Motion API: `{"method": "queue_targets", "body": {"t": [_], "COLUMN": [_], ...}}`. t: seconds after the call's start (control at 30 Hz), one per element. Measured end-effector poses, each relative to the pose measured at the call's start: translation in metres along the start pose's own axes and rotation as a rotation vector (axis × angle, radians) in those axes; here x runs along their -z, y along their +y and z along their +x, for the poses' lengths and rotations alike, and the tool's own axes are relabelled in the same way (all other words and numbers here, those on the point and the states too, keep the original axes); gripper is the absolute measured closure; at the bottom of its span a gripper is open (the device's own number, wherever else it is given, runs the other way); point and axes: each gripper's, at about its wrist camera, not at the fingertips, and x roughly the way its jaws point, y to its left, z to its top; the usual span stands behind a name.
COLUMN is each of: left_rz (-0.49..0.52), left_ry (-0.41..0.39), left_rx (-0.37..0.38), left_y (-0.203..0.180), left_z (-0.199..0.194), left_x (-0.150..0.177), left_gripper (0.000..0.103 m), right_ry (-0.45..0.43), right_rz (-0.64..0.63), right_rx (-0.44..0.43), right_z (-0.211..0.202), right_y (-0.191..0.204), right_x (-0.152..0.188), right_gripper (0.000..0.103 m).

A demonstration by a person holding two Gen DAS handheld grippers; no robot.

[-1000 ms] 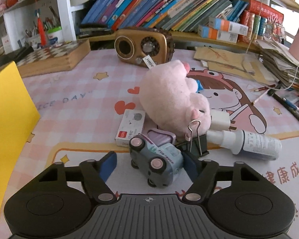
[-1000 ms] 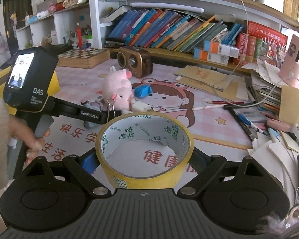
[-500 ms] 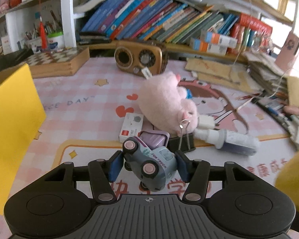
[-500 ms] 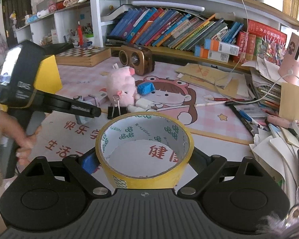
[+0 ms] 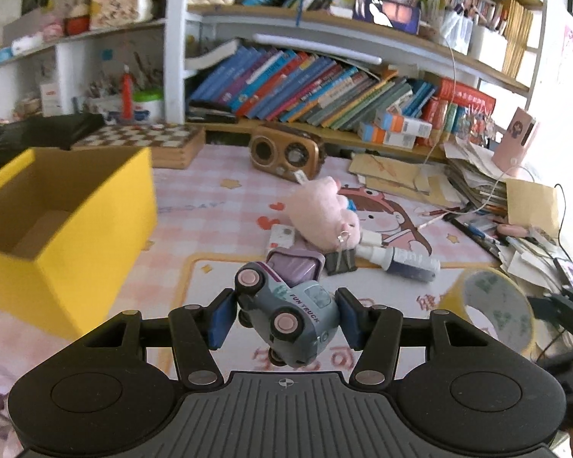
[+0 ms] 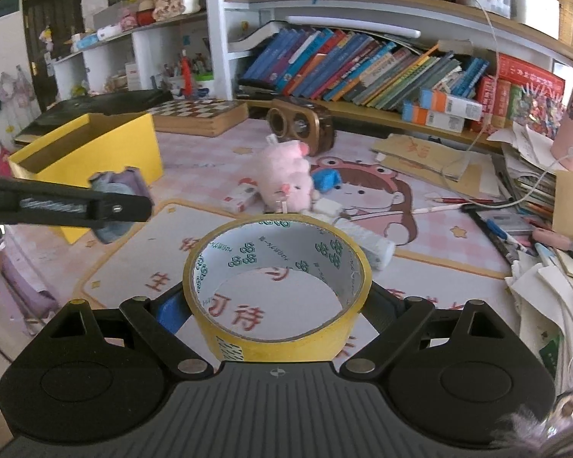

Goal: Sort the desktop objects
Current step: 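Carry the toy truck and tape roll toward the yellow box with both grippers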

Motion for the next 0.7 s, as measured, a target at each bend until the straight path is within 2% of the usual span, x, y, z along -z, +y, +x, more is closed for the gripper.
{"method": "queue_targets", "body": {"t": [0.33, 0.7], "left_rz": [-0.081, -0.064], "left_ry": [-0.024, -0.04], "left_rx": [-0.06, -0.016], "left_y": [0.045, 0.084], "left_z": [-0.042, -0.069], "left_x": [0.021, 0.031], "left_gripper": [0.047, 0.047], "right_ry": [-0.005, -0.005], "right_rz": [-0.066, -0.072], "right_rx": [-0.065, -0.061], "right_z": [-0.004, -0.012], "right_y": [0.052, 0.113], "right_x": [-0.004, -0.001], "right_gripper": [0.012, 0.012]}}
